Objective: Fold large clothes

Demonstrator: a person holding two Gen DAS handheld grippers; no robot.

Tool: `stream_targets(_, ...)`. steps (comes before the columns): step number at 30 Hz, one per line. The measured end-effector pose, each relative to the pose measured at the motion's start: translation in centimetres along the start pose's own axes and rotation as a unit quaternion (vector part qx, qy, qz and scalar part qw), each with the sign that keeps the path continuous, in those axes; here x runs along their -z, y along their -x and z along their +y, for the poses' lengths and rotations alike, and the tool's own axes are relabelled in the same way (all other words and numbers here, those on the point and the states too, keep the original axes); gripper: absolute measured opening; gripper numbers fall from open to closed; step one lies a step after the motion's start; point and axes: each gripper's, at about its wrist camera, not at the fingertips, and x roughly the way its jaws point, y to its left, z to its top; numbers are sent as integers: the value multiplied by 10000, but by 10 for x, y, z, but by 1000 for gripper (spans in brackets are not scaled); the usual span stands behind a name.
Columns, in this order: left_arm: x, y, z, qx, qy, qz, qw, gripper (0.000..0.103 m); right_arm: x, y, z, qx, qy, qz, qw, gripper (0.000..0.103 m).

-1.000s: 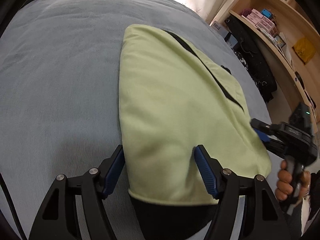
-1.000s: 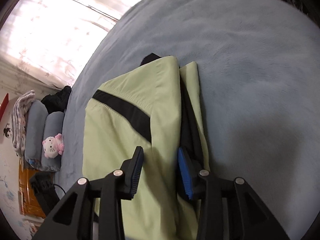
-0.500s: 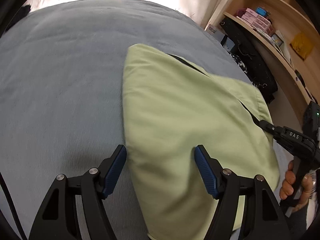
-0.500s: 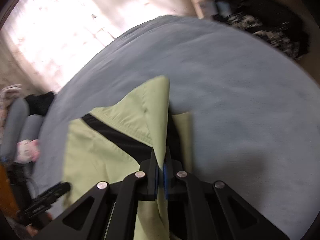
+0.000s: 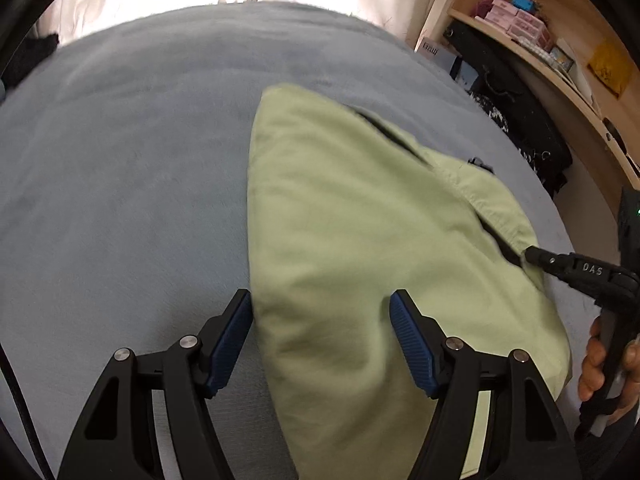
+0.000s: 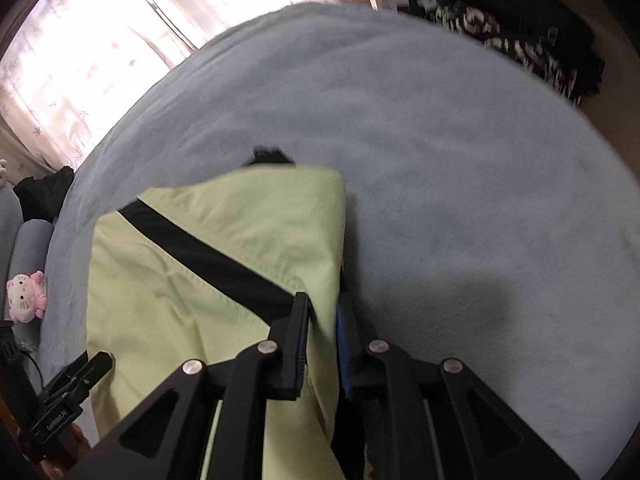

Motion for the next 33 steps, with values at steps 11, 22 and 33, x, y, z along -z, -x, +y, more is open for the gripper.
stream_targets(11,-68,3,8,328,437,-481,9973,26,-32,-12,80,-745,517,-218,9956,14)
stream_targets(22,-80,-73,-2,110,226,14,9997,14,-44,-64,38,225,546,-18,9983,0)
stream_targets(33,-74,-60,-18,-188,-123,-21,9997,14,-49,-48,9,211,125,30,9997,3)
